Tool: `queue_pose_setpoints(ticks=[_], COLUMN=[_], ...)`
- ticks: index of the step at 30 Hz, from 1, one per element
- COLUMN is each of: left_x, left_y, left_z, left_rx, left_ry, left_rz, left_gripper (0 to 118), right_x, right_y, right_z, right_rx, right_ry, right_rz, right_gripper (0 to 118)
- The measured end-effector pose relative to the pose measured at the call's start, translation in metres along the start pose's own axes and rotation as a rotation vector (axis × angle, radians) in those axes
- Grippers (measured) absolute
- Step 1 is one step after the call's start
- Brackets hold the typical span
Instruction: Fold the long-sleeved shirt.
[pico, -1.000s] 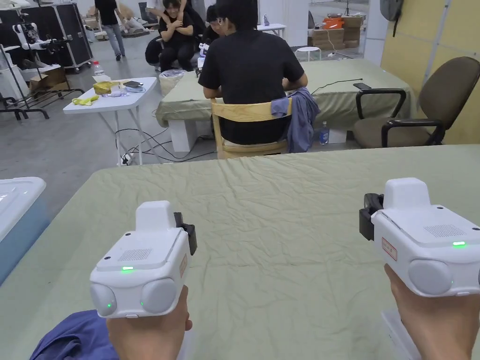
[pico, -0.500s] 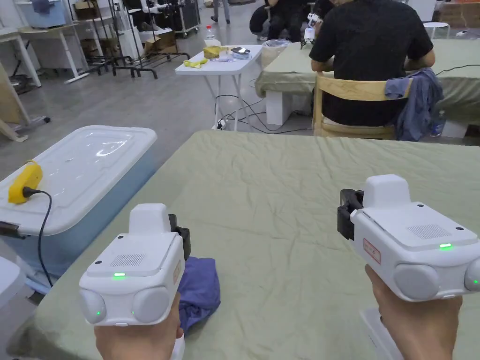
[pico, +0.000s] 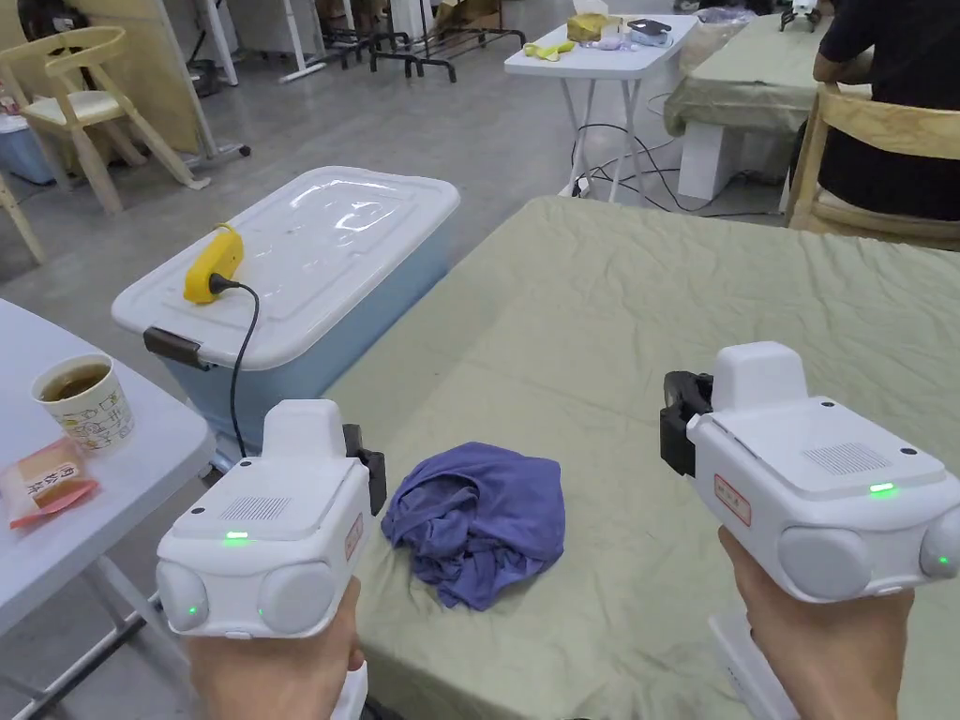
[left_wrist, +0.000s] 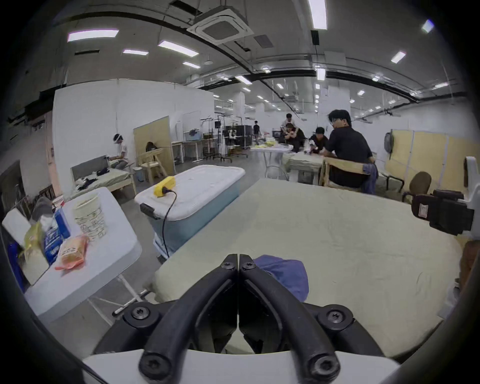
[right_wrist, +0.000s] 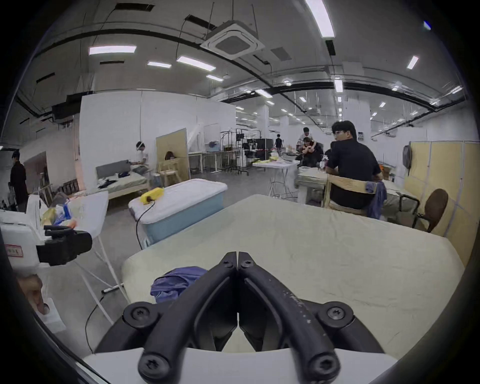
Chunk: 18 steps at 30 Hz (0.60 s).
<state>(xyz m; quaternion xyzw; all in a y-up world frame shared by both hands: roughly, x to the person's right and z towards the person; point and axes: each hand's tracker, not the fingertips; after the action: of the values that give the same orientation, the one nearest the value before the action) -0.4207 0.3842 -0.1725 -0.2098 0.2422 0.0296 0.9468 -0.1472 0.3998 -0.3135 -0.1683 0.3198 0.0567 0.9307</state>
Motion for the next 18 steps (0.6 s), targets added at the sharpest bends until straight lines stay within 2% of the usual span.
queue_pose_setpoints(ticks=[4,11,18], left_x=[0.006,0.027,0.058], left_y=[0.009,0.017,-0.002], left_z=[-0.038,-0.118,-0.177], left_rx=[-0.167,-0.441,-0.580], left_ry=[-0.155,-0.340,-0.382], left_rz=[-0.093,-0.234,-0.318], left_gripper=[0,0,0], right_x=[0.004,0.018,0.034], right_y=[-0.015,-0.052,-0.071], right_z=[-0.009,-0.032,-0.052], right_rx=[-0.038,-0.144,-0.215], right_ry=[-0.002,-0.011,-0.012], right_rz=[0.012,0.002,0.003], right_gripper=[1,1,1])
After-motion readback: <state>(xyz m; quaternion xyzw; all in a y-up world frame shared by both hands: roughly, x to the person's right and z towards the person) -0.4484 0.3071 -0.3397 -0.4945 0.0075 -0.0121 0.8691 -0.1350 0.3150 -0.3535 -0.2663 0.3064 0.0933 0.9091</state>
